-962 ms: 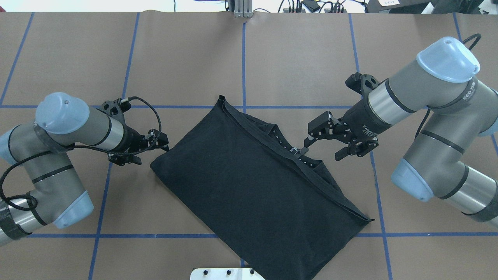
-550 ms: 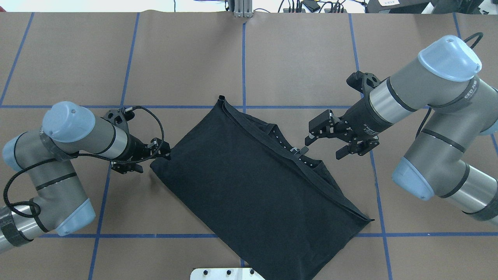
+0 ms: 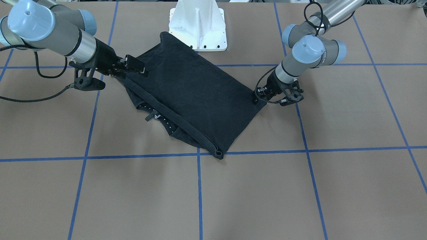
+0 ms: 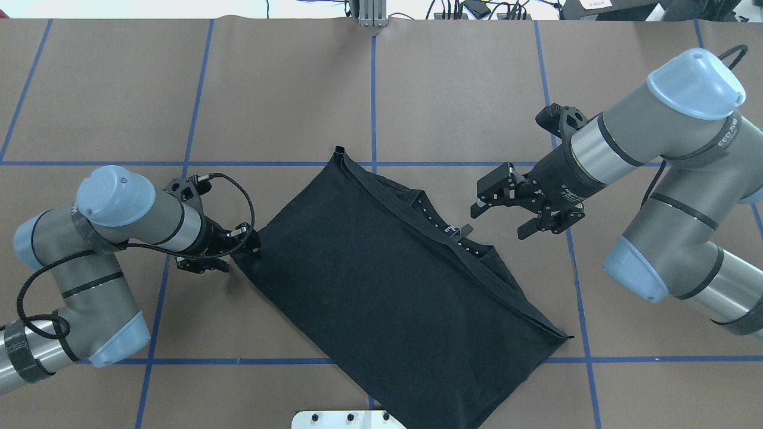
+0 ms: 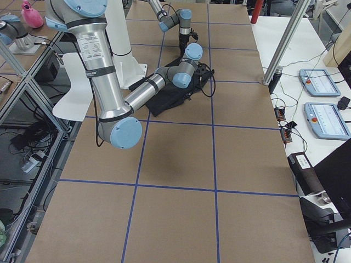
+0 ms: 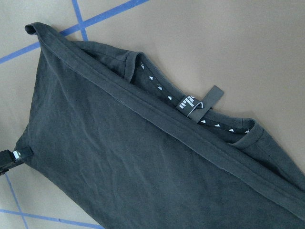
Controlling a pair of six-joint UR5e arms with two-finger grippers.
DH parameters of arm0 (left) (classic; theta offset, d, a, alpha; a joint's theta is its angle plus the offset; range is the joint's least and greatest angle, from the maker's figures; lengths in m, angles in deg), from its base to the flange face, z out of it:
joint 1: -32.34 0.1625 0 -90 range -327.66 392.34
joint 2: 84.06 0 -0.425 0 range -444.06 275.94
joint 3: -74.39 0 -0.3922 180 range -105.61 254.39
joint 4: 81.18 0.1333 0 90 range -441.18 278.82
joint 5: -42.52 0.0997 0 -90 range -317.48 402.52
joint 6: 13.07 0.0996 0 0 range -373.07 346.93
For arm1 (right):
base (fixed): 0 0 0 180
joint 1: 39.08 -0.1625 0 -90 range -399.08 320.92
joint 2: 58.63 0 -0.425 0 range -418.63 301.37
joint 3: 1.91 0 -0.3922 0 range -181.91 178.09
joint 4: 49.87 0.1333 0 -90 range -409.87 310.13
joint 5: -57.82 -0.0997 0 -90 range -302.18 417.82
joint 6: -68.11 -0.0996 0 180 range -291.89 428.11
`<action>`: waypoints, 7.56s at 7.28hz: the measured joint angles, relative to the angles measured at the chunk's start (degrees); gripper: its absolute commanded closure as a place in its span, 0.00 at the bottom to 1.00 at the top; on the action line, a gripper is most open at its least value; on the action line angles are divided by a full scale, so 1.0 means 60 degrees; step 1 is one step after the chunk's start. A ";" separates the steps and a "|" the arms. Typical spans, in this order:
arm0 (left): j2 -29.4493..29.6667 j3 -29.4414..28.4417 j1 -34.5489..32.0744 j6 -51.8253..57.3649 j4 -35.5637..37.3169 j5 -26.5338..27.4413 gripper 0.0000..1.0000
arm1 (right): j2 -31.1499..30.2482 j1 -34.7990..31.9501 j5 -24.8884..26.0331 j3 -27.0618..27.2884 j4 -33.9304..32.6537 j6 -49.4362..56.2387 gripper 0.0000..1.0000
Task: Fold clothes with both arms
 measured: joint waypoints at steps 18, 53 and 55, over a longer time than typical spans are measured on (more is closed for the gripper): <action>0.5385 -0.6179 -0.2389 0.1691 -0.1144 0.1193 1.00 | 0.0004 -0.0237 -0.0007 -0.0057 -0.0004 0.0000 0.00; 0.3727 -0.2645 -0.3051 0.3423 0.0427 0.0662 0.00 | 0.0333 0.3218 0.5997 0.0311 -0.4099 0.4735 0.00; 0.3657 -0.2647 -0.3043 0.3427 0.0417 0.0652 0.00 | 0.1277 0.3169 0.6042 -0.0408 -0.4105 0.4760 0.00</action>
